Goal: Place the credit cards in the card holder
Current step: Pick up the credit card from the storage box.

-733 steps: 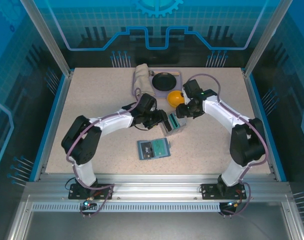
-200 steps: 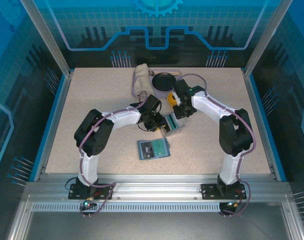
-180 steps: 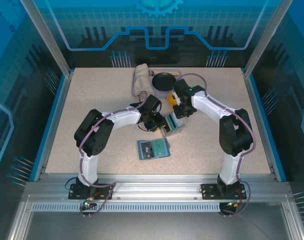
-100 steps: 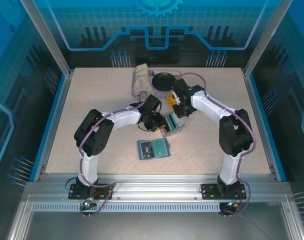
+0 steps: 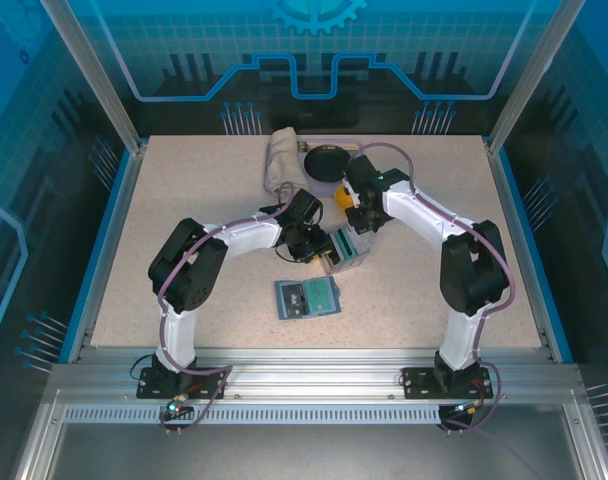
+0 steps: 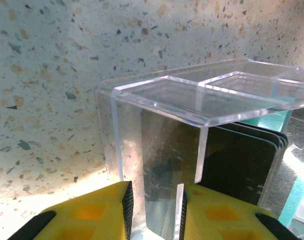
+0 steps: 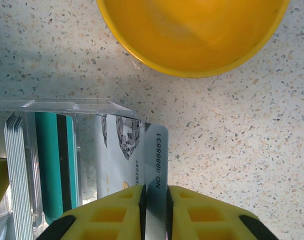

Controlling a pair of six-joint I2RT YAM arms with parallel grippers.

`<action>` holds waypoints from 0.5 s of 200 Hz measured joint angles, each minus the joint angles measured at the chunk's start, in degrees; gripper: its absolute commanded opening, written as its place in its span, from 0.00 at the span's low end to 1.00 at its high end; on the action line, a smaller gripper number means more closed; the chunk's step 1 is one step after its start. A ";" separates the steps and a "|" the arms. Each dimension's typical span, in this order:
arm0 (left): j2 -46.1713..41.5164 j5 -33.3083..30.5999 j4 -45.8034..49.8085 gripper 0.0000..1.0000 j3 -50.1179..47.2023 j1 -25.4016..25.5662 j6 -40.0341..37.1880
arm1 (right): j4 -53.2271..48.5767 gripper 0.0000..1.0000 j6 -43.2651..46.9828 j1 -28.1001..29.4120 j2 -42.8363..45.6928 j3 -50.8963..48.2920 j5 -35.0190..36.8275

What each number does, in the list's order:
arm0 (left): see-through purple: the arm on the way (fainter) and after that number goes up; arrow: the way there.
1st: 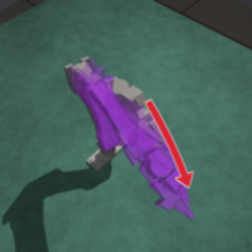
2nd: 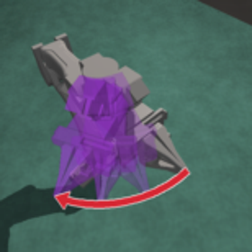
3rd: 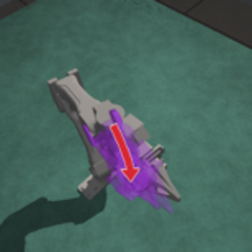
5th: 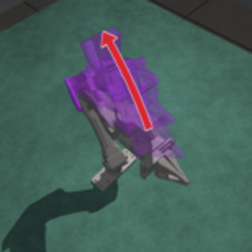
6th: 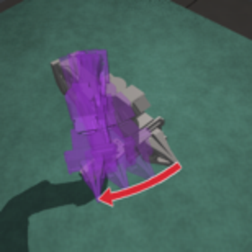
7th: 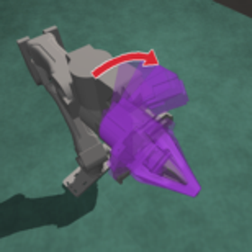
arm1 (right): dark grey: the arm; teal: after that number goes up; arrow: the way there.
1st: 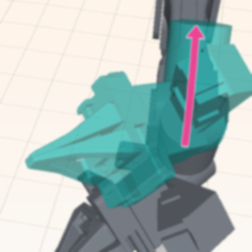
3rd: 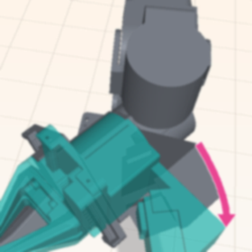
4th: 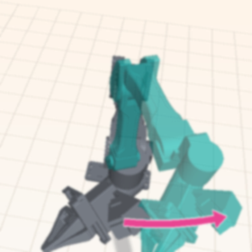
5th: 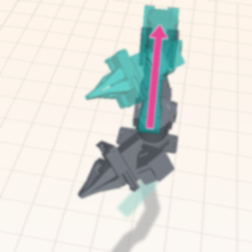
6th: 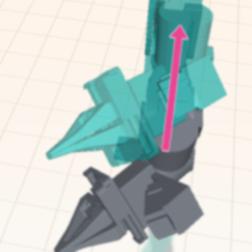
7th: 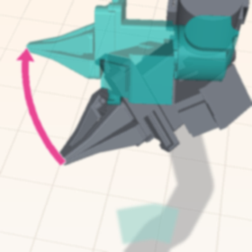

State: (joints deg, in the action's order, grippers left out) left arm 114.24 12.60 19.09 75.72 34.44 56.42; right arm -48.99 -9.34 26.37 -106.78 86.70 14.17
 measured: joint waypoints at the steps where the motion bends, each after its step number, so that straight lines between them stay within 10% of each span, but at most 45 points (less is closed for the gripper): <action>1: 0.00 0.00 0.00 0.30 0.00 0.00 0.00 | -0.02 0.18 -0.02 0.00 0.02 0.00 0.00; 100: 0.00 0.31 0.04 0.31 0.00 -0.07 -0.55 | -0.02 0.02 -1.77 -0.17 3.13 0.00 -8.11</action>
State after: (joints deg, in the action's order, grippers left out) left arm 114.24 12.91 19.14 75.72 34.37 55.88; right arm -49.01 -11.11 26.20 -103.66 86.70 6.07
